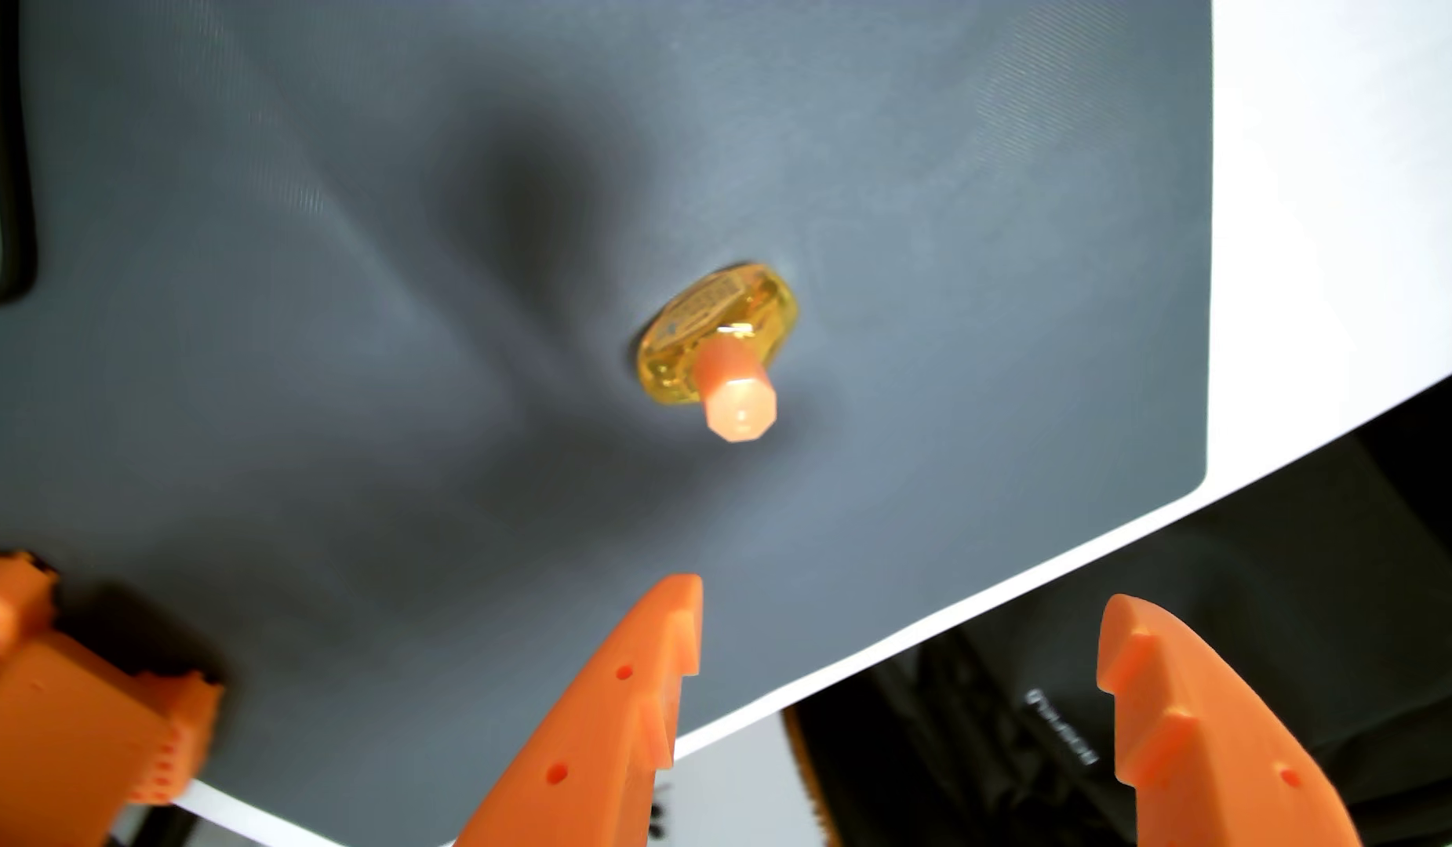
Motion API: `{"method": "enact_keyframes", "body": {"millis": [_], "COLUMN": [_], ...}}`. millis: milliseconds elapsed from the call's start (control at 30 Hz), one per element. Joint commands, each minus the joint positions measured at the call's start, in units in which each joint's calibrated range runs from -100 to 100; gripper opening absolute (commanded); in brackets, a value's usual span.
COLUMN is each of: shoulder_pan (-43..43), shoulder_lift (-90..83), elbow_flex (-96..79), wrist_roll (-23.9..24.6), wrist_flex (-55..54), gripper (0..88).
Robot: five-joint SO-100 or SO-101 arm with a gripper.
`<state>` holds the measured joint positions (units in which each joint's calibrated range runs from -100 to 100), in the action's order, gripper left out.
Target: Grab the eyedrops
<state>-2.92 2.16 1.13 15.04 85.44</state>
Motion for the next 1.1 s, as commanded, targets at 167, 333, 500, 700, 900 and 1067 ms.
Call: {"method": "enact_keyframes", "body": {"millis": [167, 333, 500, 700, 900, 1067], "shoulder_pan": [-0.74, -2.23, -5.14, -6.14, -4.31, -3.31], "shoulder_lift": [-0.25, -0.25, 0.51, 0.51, 0.77, 0.77], "elbow_flex": [2.79, 2.61, 1.35, -0.72, -2.16, -9.01], "wrist_roll": [10.32, 15.19, 21.36, 26.02, 26.49, 25.76], "wrist_flex": [2.96, 5.21, 5.21, 4.69, 3.05, -3.61], "gripper": [27.3, 27.7, 27.3, 27.2, 27.7, 27.8]}}
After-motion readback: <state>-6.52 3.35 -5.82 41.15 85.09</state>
